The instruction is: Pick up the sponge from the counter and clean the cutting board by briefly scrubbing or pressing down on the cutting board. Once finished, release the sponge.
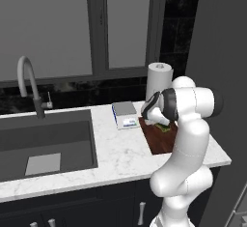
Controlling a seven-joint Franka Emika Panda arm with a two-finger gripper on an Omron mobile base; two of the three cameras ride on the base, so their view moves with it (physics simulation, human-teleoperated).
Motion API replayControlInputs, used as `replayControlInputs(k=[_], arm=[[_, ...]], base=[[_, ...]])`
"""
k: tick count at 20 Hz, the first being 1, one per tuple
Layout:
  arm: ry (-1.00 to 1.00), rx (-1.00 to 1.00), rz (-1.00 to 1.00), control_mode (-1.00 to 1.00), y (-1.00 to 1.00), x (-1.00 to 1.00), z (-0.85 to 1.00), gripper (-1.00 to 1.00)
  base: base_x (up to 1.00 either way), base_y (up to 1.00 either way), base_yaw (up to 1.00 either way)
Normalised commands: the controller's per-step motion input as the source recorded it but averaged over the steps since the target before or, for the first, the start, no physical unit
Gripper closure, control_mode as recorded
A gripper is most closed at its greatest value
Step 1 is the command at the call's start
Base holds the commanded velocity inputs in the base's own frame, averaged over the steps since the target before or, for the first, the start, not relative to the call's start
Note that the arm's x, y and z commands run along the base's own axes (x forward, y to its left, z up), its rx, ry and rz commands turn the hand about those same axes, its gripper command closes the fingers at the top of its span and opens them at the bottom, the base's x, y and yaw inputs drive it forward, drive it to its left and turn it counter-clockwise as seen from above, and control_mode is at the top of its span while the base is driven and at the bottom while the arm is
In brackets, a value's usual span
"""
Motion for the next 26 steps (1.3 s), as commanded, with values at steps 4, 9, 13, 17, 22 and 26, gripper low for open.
replayControlInputs(k=[4, 9, 13, 17, 22, 26], arm=[[0.00, 0.00, 0.00, -1.00, 0.00, -0.24, -0.41, 1.00], [0.00, 0.00, 0.00, -1.00, 0.00, -0.27, -0.52, 1.00], [0.00, 0.00, 0.00, -1.00, 0.00, -0.42, -0.80, 1.00], [-0.01, 0.00, 0.00, -1.00, 0.00, -0.37, -0.94, 1.00], [0.00, 0.00, 0.00, -1.00, 0.00, -0.55, -0.54, 1.00], [0.00, 0.00, 0.00, -1.00, 0.00, -0.91, -0.28, 1.00]], base=[[0.00, 0.00, 0.00], [0.00, 0.00, 0.00], [0.00, 0.00, 0.00], [0.00, 0.00, 0.00], [0.00, 0.00, 0.00], [0.00, 0.00, 0.00]])
